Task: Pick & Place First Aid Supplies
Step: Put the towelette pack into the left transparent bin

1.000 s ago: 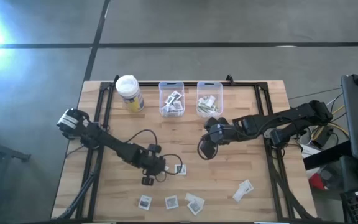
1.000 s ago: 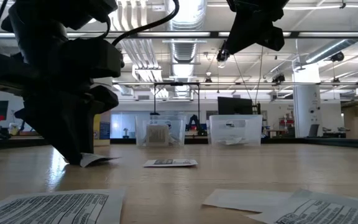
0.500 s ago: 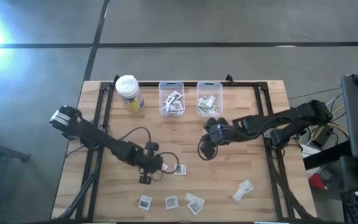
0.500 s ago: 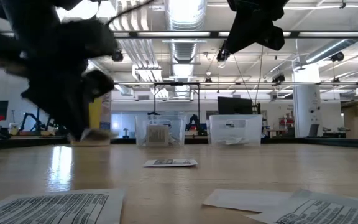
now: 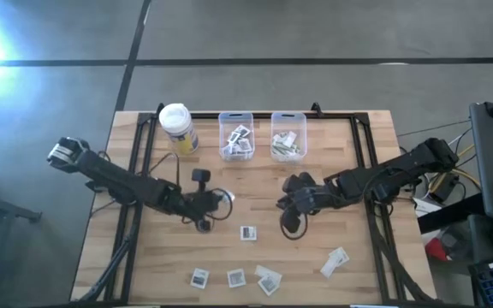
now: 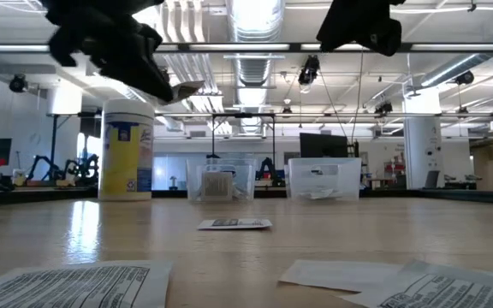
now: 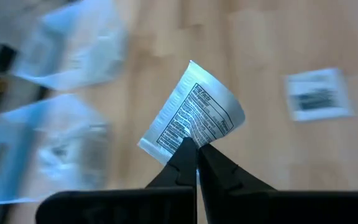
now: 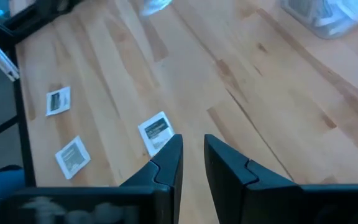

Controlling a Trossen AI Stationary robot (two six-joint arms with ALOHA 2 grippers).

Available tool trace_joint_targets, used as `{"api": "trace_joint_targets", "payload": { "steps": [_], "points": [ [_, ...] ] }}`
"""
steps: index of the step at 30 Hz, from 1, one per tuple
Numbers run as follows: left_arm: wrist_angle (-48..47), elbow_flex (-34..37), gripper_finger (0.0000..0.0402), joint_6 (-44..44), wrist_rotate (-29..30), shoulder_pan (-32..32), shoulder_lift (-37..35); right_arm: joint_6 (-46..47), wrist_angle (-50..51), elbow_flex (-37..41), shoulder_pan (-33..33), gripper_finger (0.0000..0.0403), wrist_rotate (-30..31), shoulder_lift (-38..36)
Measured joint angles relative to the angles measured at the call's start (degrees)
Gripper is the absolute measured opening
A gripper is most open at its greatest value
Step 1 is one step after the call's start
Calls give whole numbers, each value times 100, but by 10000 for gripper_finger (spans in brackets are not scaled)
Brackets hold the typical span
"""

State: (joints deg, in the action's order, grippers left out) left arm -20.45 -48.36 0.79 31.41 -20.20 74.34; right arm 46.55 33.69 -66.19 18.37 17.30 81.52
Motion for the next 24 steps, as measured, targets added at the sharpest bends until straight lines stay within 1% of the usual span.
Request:
{"api": "trace_joint_targets", "payload": {
  "steps": [4,9,12,16,20,24],
  "points": [
    [35,-1,3,-412,398,419,-211,75,-104,0,240,63,225,2],
    [502,-2,3,-862,371,1283,-309,154,-163,16,501,63,456,2],
    [869,-4,2,-1132,97,1851,-274,154,-172,22,611,63,566,2],
    [1225,-4,2,-1212,-469,2618,-132,153,-284,43,696,63,585,2],
    [1525,-4,2,-1112,-988,3266,69,152,-337,94,730,63,587,2],
    [1883,-5,2,-847,-1347,3756,388,152,-548,266,728,63,590,2]
  ]
}}
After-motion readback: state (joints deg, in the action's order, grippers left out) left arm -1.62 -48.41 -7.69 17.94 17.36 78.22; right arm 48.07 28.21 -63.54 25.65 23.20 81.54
